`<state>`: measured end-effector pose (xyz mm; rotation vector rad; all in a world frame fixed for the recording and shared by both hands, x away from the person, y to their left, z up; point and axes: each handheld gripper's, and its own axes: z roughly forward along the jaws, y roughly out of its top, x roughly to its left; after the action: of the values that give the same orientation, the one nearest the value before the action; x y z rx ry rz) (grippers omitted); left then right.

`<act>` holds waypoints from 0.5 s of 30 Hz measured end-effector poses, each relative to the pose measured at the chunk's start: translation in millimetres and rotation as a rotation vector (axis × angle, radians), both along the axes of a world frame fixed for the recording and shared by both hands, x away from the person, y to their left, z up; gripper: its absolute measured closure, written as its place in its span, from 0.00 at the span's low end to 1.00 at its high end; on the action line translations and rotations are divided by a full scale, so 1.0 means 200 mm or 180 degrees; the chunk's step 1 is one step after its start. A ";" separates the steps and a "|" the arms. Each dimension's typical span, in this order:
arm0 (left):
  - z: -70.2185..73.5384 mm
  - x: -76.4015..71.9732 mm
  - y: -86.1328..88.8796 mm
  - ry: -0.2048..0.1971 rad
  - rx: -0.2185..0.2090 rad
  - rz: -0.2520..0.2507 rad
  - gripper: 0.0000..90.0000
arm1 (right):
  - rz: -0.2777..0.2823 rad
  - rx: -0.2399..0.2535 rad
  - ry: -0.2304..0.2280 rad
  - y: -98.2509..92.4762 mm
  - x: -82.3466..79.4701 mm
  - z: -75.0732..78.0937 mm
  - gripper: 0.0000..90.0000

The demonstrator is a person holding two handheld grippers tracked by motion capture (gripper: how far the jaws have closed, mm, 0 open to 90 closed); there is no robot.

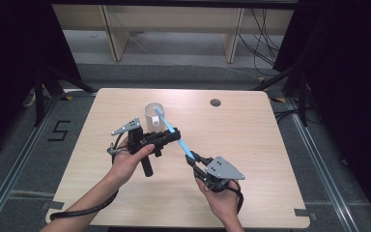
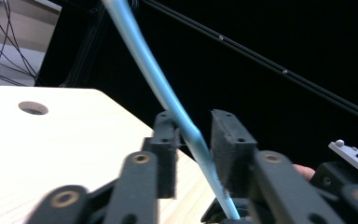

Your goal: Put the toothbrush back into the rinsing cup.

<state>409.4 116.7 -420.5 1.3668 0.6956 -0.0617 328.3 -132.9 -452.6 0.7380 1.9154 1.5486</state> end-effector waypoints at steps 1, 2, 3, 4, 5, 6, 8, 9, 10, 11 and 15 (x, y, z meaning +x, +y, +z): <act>0.00 0.00 0.00 -0.0004 -0.0017 -0.0016 0.82 | 0.0027 -0.0014 -0.0075 0.00 0.01 0.00 0.88; 0.01 -0.01 0.00 -0.0011 -0.0023 -0.0037 0.83 | 0.0020 0.0008 -0.0001 0.01 0.01 0.00 0.88; 0.01 -0.01 0.00 -0.0019 -0.0029 -0.0046 0.84 | 0.0036 -0.0022 -0.0047 0.01 0.01 -0.01 0.88; 0.02 -0.02 0.00 -0.0022 -0.0052 -0.0071 0.85 | 0.0036 -0.0019 -0.0008 0.01 0.01 -0.01 0.88; 0.02 -0.02 -0.01 -0.0034 -0.0055 -0.0091 0.86 | 0.0027 0.0002 0.0045 0.02 0.01 -0.02 0.88; 0.03 -0.03 -0.01 -0.0051 -0.0050 -0.0130 0.87 | 0.0046 -0.0014 0.0057 0.03 0.01 -0.02 0.87; 0.04 -0.04 -0.02 -0.0112 -0.0024 -0.0175 0.90 | 0.0079 -0.0040 0.0067 0.04 0.01 -0.03 0.86; 0.05 -0.05 -0.02 -0.0171 0.0033 -0.0167 0.91 | 0.0099 -0.0020 0.0138 0.05 0.01 -0.04 0.83; 0.05 -0.05 -0.02 -0.0207 0.0044 -0.0170 0.91 | 0.0109 0.0017 0.0136 0.05 0.01 -0.04 0.79; 0.05 -0.05 -0.02 -0.0232 0.0048 -0.0155 0.91 | 0.0085 0.0015 0.0172 0.06 0.01 -0.04 0.76; 0.06 -0.05 0.00 -0.0361 0.0268 -0.0048 0.92 | 0.0073 -0.0006 0.0256 0.03 0.02 -0.03 0.65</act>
<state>399.3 116.4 -409.3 1.4445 0.5984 0.0334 331.9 -126.6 -459.5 0.7913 1.9896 1.5523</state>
